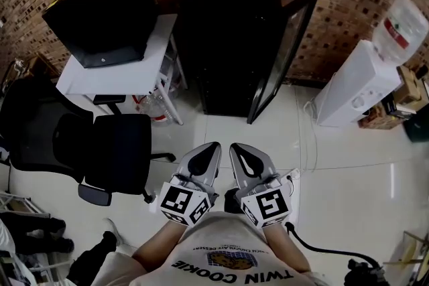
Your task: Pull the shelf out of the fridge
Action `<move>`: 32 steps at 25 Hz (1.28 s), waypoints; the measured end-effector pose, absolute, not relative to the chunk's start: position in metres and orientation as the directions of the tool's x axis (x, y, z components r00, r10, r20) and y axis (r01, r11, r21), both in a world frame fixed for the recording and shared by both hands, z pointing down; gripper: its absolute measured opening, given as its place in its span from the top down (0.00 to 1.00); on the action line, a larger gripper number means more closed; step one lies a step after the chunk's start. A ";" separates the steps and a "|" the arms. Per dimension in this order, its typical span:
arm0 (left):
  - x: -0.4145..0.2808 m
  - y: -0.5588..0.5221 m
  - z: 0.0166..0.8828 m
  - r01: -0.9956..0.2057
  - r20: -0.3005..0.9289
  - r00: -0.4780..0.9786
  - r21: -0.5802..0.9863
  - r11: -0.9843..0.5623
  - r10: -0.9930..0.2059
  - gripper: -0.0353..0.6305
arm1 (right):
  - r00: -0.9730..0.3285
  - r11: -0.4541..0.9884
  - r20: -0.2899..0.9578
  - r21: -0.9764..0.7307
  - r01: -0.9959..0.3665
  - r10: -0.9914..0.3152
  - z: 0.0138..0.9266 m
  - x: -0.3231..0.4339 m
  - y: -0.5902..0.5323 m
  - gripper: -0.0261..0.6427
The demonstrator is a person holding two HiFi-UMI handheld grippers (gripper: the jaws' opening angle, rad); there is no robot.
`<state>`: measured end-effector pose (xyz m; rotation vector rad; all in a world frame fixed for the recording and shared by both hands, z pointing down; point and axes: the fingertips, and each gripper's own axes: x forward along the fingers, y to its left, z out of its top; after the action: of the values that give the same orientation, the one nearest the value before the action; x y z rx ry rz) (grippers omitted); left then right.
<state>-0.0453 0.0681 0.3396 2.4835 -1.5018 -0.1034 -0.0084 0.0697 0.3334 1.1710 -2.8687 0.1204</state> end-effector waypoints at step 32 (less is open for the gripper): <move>-0.025 -0.210 0.376 -0.640 -0.086 0.509 0.627 -0.444 -0.856 0.91 | -0.698 0.701 0.132 -0.029 -0.713 -0.704 0.338 0.033 -0.160 0.95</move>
<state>-0.0251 -0.2102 0.3762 2.2253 -1.2214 -0.5393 0.0327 -0.1605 0.3377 1.1675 -2.7940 0.1178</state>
